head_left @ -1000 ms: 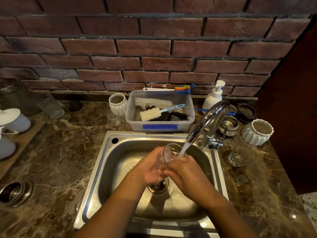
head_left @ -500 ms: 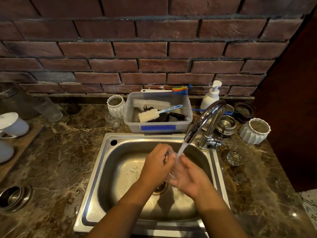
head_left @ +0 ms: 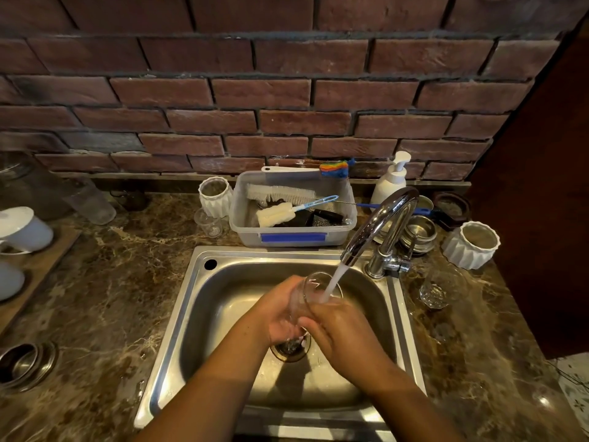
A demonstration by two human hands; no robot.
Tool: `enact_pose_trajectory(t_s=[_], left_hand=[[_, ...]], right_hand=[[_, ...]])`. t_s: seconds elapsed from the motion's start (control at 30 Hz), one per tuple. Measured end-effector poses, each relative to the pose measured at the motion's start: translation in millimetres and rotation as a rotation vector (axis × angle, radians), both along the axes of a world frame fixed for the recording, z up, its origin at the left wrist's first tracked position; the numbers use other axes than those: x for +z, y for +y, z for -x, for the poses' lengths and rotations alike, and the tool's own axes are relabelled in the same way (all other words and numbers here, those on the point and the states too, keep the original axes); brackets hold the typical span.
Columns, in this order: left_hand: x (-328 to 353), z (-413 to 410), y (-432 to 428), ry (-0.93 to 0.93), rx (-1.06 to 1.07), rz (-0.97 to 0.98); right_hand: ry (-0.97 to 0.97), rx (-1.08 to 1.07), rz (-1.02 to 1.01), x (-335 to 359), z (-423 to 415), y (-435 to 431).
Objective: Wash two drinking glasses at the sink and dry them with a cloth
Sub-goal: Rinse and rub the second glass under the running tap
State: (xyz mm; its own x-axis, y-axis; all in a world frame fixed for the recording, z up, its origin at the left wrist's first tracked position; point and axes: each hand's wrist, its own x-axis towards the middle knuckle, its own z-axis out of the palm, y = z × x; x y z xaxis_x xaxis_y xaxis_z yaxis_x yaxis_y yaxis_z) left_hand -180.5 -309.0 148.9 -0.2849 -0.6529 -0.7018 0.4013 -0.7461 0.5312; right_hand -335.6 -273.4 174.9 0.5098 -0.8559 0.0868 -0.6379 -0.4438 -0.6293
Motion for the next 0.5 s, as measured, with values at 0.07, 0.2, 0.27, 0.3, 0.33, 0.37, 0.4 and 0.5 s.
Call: enact_pose_trajectory(t_s=[0.07, 0.2, 0.27, 0.3, 0.33, 0.37, 0.4, 0.5], left_hand=[[-1, 10, -4, -0.282, 0.058, 0.028], [-1, 25, -8, -0.777, 0.097, 0.425], [-3, 21, 0, -0.981, 0.042, 0.755], [-6, 19, 3, -1.084, -0.028, 0.906], [-9, 18, 5, -1.176, -0.124, 1.037], [-12, 17, 7, -1.239, -0.208, 1.125], [-14, 16, 7, -1.26, -0.247, 1.156], [-13, 16, 8, -1.09, -0.125, 1.055]], right_hand=[[-0.16, -0.152, -0.158, -3, -8, 4], [-0.663, -0.504, -0.617, -6, -16, -2], [-0.994, -0.65, -0.981, -12, -13, -10], [-1.155, -0.672, -1.152, -14, -9, -13], [-1.278, -0.681, -1.287, -16, -5, -16], [-1.353, -0.679, -1.363, -19, -2, -19], [-1.375, -0.666, -1.388, -21, 1, -20], [-1.238, -0.645, -1.261, -27, -2, -21]])
